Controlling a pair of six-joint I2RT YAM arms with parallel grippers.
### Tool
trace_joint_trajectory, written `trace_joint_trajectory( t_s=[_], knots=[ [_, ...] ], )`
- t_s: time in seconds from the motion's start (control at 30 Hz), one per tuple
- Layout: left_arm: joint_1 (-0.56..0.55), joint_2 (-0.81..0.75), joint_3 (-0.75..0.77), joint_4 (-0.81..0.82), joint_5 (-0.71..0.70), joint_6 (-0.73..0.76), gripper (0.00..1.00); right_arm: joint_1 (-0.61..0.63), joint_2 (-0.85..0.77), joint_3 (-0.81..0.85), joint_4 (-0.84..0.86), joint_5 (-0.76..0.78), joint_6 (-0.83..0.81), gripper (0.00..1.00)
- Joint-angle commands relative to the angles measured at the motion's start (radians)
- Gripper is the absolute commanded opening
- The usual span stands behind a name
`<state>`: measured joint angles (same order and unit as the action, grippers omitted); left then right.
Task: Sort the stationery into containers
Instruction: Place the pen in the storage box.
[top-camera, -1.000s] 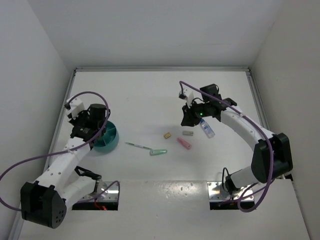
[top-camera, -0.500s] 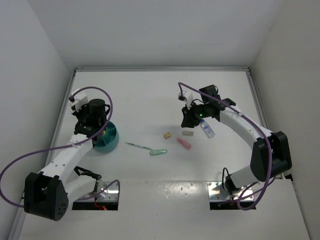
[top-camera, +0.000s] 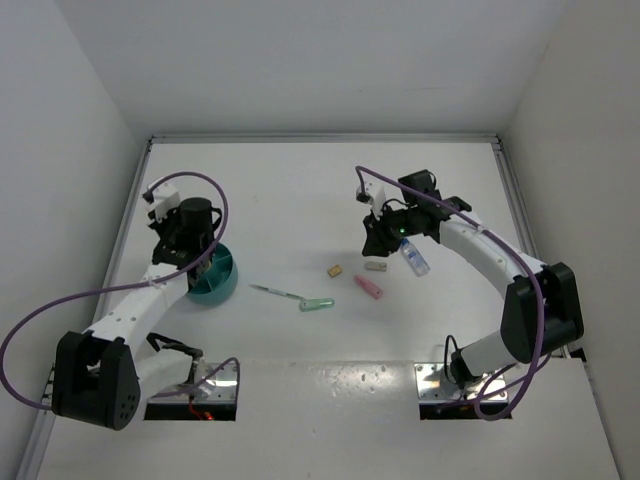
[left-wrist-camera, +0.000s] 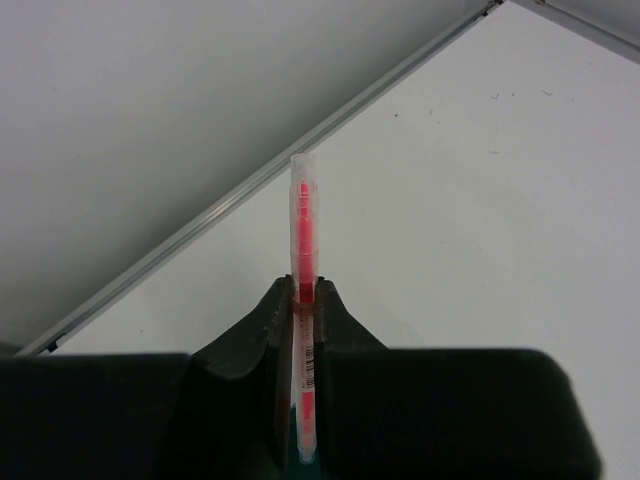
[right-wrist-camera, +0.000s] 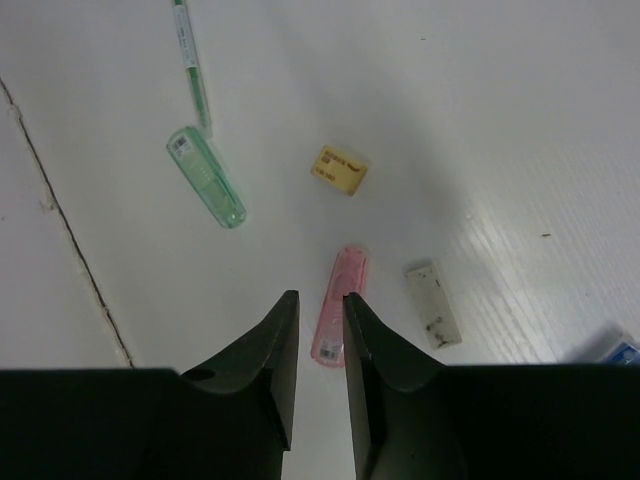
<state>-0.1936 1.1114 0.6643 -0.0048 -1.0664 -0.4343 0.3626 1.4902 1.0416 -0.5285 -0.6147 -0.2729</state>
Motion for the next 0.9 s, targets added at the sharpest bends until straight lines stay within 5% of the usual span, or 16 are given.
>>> trace_joint_trajectory(
  t_s=[0.0, 0.77, 0.87],
  knots=[
    [0.013, -0.005, -0.003, -0.015, 0.022, -0.04, 0.0, 0.006, 0.001, 0.003, 0.012, -0.039, -0.023, 0.25],
    [-0.036, 0.057, 0.035, -0.259, 0.01, -0.213, 0.0, 0.006, -0.008, 0.003, 0.002, -0.057, -0.023, 0.26],
    [-0.046, 0.057, 0.044, -0.271, -0.001, -0.222, 0.11, 0.006, -0.008, 0.003, 0.002, -0.057, -0.023, 0.26]
  ],
)
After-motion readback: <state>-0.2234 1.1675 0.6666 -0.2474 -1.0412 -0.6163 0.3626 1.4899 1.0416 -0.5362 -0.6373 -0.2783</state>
